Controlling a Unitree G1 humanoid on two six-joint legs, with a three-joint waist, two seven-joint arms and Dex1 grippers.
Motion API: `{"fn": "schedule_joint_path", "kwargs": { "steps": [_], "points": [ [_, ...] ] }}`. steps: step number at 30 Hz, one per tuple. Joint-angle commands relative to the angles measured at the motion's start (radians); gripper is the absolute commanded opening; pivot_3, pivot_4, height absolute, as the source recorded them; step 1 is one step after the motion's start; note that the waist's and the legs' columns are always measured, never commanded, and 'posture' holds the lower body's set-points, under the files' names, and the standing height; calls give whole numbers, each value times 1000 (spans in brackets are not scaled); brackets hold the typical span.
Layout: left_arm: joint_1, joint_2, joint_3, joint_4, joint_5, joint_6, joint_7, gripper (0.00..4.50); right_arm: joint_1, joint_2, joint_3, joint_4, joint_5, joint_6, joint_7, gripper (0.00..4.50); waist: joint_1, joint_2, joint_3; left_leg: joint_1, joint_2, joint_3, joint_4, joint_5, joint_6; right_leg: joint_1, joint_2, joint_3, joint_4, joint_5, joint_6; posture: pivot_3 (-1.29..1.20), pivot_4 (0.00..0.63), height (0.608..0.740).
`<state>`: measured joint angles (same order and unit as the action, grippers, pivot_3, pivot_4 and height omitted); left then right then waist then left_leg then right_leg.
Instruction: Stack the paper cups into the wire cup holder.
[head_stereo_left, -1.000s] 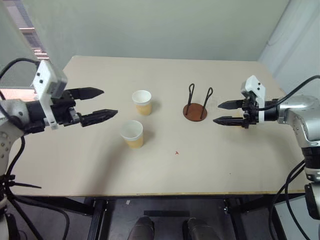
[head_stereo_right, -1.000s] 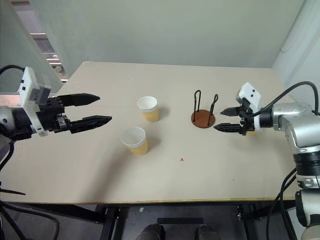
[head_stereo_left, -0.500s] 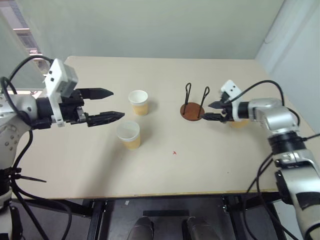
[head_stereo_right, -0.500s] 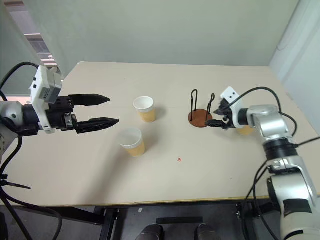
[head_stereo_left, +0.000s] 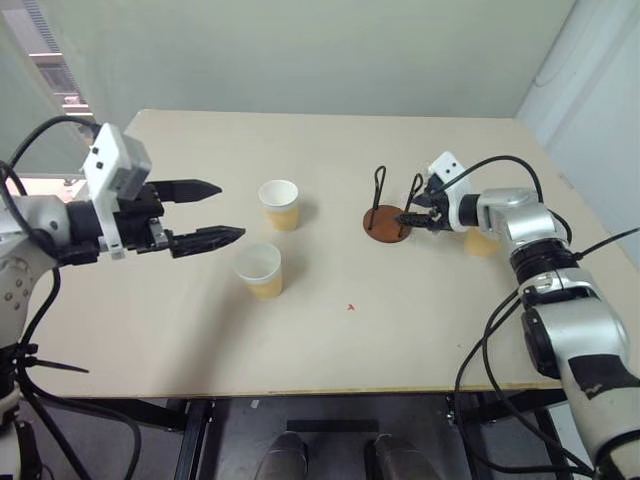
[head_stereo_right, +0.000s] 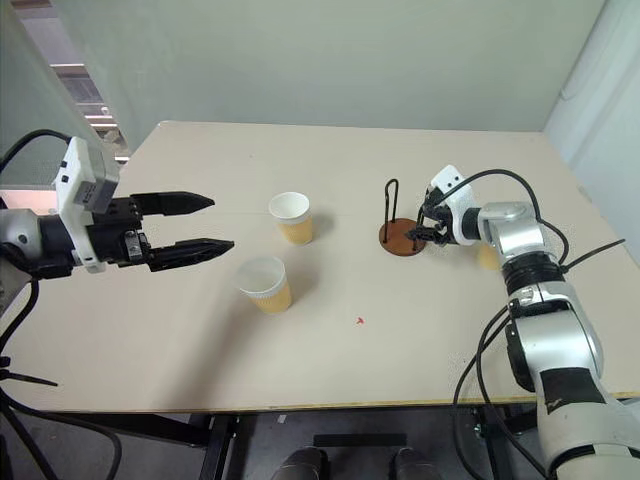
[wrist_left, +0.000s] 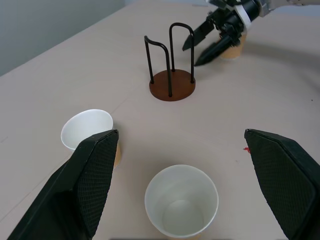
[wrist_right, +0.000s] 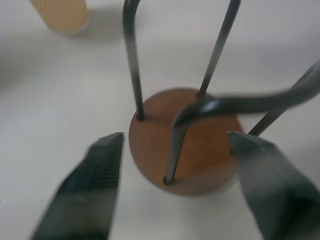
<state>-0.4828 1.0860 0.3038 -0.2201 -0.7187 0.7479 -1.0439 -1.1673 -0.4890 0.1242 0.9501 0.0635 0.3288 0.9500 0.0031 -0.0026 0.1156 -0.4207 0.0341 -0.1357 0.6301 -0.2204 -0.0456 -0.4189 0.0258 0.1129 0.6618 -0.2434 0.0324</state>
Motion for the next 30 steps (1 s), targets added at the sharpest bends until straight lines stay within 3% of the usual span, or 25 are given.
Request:
{"fn": "schedule_joint_path", "kwargs": {
  "steps": [1, 7, 19, 24, 30],
  "points": [
    [-2, 20, 44, -21, -9, 0, 0, 4365, -58, -10, -71, -1, 42, 24, 2, 2016, 0, 0, 0, 0, 0, 0, 0, 0, 0, 0, 0, 0, 0, 0, 0, 0, 150, 740],
    [-2, 12, 38, -17, -9, -3, 2, 4365, -53, -11, -95, -31, 50, 70, 25, 23, 0, 0, 0, 0, 0, 0, 0, 0, -1, 0, 0, 0, 0, 0, 0, 0, 150, 740],
    [7, 12, 33, -38, -32, 17, -7, 4365, 46, -34, -85, -224, 70, 195, 112, 23, -1, 0, 0, 0, 0, 0, 0, 0, -2, 0, 0, -1, 0, 0, 0, 0, 150, 740],
    [66, 46, 61, -100, -87, 54, -68, 4365, 185, -144, -54, -612, 166, 420, 259, 23, 1, 0, 0, 0, 0, 1, 0, 0, -5, 1, 0, -1, 0, 0, 0, 0, 150, 740],
    [144, 75, 96, -177, -160, 100, -125, 4365, 335, -228, -78, -961, 294, 650, 252, 23, -4, 0, 0, 1, 1, 2, 1, 2, -9, 1, 2, 0, -1, 0, 0, 0, 150, 740]
  ]
}}
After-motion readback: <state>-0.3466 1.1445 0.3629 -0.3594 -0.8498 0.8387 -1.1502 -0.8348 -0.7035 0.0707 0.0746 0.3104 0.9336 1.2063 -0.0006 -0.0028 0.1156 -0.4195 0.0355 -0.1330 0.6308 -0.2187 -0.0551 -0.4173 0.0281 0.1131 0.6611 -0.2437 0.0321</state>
